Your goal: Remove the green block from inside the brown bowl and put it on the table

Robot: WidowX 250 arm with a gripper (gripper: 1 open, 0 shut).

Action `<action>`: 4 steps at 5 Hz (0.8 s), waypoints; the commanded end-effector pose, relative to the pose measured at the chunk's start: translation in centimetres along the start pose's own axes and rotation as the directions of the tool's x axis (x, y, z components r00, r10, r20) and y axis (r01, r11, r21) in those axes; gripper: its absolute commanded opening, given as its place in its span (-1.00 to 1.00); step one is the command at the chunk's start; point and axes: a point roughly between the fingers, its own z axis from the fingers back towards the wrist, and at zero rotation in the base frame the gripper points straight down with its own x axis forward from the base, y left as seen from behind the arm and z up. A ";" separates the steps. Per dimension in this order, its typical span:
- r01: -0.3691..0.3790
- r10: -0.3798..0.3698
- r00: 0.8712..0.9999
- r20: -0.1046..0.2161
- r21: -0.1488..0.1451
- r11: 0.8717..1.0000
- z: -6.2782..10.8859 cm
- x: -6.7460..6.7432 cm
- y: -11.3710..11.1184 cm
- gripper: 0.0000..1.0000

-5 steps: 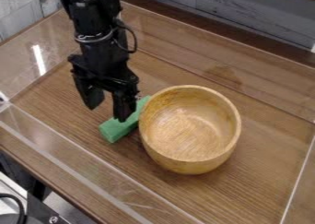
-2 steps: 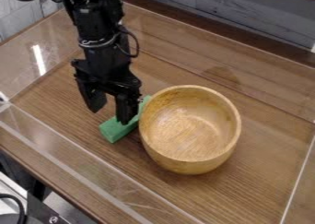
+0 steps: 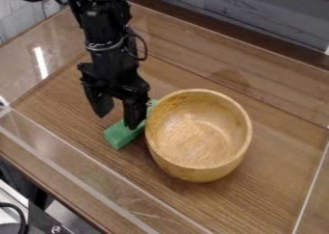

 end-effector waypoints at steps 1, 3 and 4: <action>0.010 -0.010 0.999 0.043 0.011 1.000 0.6 1.1 0.0 1.00; 0.006 -0.006 0.999 0.042 0.009 1.000 -0.2 1.3 -0.1 1.00; 0.002 -0.002 0.999 0.041 0.007 1.000 -0.6 1.4 -0.1 1.00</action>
